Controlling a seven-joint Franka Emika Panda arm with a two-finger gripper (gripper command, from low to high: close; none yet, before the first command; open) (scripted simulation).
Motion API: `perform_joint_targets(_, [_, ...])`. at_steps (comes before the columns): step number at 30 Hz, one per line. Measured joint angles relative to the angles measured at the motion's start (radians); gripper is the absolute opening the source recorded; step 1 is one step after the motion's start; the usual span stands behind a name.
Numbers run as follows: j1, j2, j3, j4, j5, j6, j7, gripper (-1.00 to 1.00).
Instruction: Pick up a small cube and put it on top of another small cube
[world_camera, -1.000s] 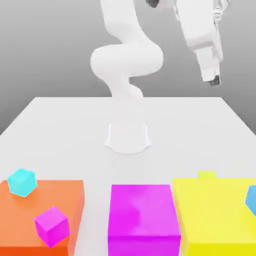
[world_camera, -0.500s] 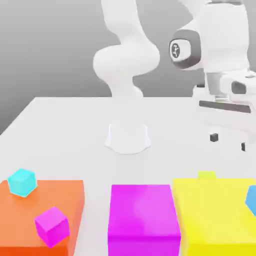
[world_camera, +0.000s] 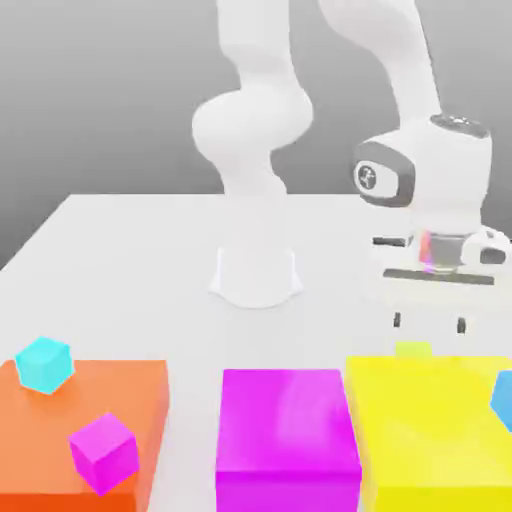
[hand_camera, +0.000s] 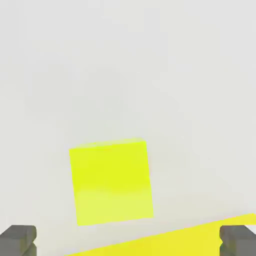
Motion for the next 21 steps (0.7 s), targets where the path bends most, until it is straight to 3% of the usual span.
perform_joint_targets(6, [-0.101,0.212,0.120,0.036,0.101,0.172,-0.086,0.00])
perform_joint_targets(7, [-0.112,0.230,0.131,0.039,0.104,0.187,-0.088,-1.00])
perform_joint_targets(14, [-0.110,0.226,0.130,0.039,0.107,0.182,-0.091,-1.00])
perform_joint_targets(21, [-0.068,-0.005,0.056,-0.004,-0.010,-0.006,-0.004,-1.00])
